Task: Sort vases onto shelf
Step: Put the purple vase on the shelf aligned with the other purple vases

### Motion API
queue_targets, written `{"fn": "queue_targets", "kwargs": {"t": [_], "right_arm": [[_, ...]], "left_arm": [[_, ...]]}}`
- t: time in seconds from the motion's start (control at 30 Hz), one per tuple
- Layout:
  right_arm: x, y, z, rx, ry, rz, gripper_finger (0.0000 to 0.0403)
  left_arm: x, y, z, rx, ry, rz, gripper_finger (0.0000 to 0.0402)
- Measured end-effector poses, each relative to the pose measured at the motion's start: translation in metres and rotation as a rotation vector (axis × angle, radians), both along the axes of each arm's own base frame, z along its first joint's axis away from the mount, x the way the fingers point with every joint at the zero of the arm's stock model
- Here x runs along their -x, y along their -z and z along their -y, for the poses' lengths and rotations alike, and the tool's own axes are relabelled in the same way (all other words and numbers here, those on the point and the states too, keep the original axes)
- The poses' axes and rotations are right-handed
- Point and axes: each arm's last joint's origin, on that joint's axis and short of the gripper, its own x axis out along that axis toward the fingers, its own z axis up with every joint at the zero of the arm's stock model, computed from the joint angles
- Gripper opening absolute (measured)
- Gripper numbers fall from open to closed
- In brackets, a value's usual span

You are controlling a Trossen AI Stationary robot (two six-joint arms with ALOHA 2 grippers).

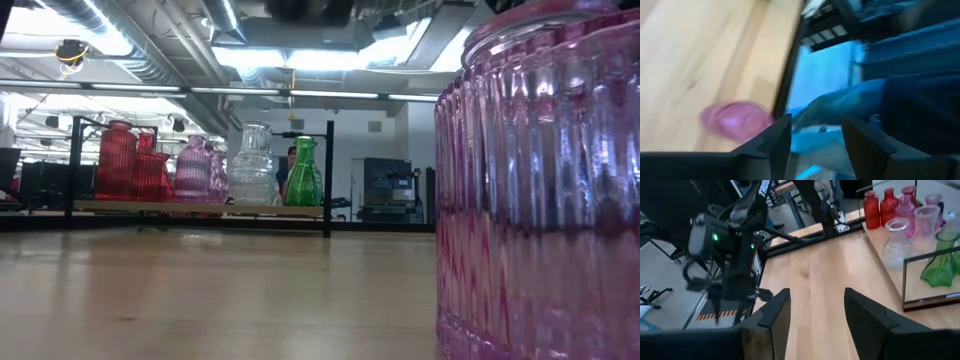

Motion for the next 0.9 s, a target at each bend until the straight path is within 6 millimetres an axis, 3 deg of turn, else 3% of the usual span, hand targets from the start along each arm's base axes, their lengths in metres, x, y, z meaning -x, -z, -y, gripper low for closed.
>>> {"fn": "queue_targets", "kwargs": {"t": [0.2, 0.37, 0.5, 0.7, 0.9], "right_arm": [[0.006, -0.003, -0.001, 0.006, 0.005, 0.023, 0.0168], [0.006, -0.003, -0.001, 0.008, 0.009, 0.025, 0.0168], [0.006, -0.003, -0.001, 0.013, 0.006, 0.026, 0.0168], [0.006, -0.003, -0.001, 0.021, 0.003, 0.031, 0.0168], [0.006, -0.003, -0.001, 0.021, 0.002, 0.031, 0.0168]], "left_arm": [[0.006, 0.013, -0.002, -0.062, -0.037, -0.255, 0.0167], [0.006, 0.020, -0.013, -0.045, -0.110, -0.354, 0.0167], [-0.001, 0.027, -0.016, 0.021, -0.154, -0.382, 0.0167], [-0.015, 0.041, -0.006, 0.169, -0.147, -0.371, 0.0167], [-0.011, 0.050, 0.004, 0.182, -0.144, -0.439, 0.0167]]}}
